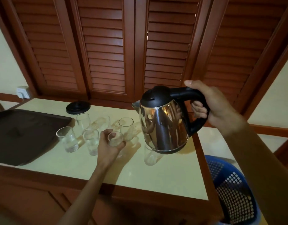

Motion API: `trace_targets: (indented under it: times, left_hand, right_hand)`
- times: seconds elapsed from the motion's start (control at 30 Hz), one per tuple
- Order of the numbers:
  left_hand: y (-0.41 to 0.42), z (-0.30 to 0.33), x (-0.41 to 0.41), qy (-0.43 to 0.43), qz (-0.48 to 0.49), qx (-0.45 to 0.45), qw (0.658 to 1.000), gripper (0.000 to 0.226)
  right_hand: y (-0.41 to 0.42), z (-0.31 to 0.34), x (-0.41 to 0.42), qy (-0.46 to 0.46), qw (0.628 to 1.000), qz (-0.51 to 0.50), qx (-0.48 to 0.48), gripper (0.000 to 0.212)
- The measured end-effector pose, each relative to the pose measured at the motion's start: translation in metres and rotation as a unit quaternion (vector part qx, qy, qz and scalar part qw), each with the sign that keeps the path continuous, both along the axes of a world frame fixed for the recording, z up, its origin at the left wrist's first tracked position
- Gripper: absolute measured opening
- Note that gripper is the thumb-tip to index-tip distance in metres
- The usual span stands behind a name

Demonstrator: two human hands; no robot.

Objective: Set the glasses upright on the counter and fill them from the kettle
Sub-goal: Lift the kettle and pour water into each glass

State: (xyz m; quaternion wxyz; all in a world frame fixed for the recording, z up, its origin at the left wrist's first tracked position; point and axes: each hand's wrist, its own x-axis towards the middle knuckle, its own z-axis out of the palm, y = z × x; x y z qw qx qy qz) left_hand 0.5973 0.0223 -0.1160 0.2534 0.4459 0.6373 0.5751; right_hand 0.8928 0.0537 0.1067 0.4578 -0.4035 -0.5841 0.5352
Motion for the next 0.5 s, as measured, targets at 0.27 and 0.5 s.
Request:
trace_targets:
  times: [0.27,0.5]
  left_hand:
    - [-0.034,0.034,0.071,0.122,0.062,0.100,0.985,0.070]
    - [-0.021,0.006,0.125,0.056,-0.092,-0.023,0.994,0.087]
  right_hand:
    - [0.014,-0.010,0.036,-0.009,1.000,-0.005,-0.019,0.052]
    - [0.020,-0.021,0.062,-0.024,1.000,0.000,-0.015,0.048]
